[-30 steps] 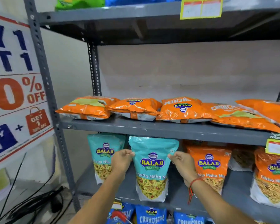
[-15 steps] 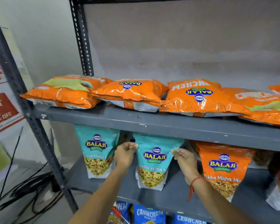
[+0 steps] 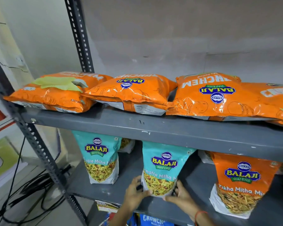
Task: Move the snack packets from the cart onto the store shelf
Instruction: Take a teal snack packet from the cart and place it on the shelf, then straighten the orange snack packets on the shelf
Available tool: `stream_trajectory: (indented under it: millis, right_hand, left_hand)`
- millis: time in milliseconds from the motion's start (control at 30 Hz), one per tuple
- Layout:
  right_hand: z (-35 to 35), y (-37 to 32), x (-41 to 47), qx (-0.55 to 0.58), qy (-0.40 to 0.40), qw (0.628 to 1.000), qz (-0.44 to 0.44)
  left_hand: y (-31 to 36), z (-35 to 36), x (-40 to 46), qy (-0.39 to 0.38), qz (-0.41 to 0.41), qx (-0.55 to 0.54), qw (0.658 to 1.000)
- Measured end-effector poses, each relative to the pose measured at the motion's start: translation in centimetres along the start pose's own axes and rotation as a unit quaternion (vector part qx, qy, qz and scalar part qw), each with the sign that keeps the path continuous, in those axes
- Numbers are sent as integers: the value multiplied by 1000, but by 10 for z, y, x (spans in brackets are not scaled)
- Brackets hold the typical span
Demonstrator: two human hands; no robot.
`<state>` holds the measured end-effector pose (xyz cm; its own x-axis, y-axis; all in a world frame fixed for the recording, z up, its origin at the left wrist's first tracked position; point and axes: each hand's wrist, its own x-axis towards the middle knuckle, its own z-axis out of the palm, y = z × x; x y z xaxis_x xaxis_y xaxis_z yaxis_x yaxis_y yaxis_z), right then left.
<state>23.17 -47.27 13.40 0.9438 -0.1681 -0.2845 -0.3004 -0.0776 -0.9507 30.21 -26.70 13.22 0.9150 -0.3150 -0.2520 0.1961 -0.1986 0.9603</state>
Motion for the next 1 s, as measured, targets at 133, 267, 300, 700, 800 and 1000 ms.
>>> stream_trajectory:
  millis: [133, 267, 300, 700, 800, 1000]
  right_hand:
    - [4, 8, 11, 10, 41, 999, 2]
    - [4, 12, 12, 24, 46, 999, -7]
    - [3, 12, 10, 30, 44, 999, -12]
    - [-22, -8, -117, 19, 169, 982, -80]
    - [-45, -12, -156, 7, 268, 958, -100]
    - [-117, 0, -197, 4, 364, 928, -74]
  left_hand:
    - [-7, 4, 10, 14, 11, 7, 1000]
    - [-8, 8, 13, 18, 29, 16, 999]
    - [-7, 10, 11, 19, 33, 15, 999]
    - [57, 53, -93, 65, 112, 103, 986]
    - [71, 89, -110, 25, 121, 74, 989]
    - [63, 167, -111, -45, 58, 28, 997]
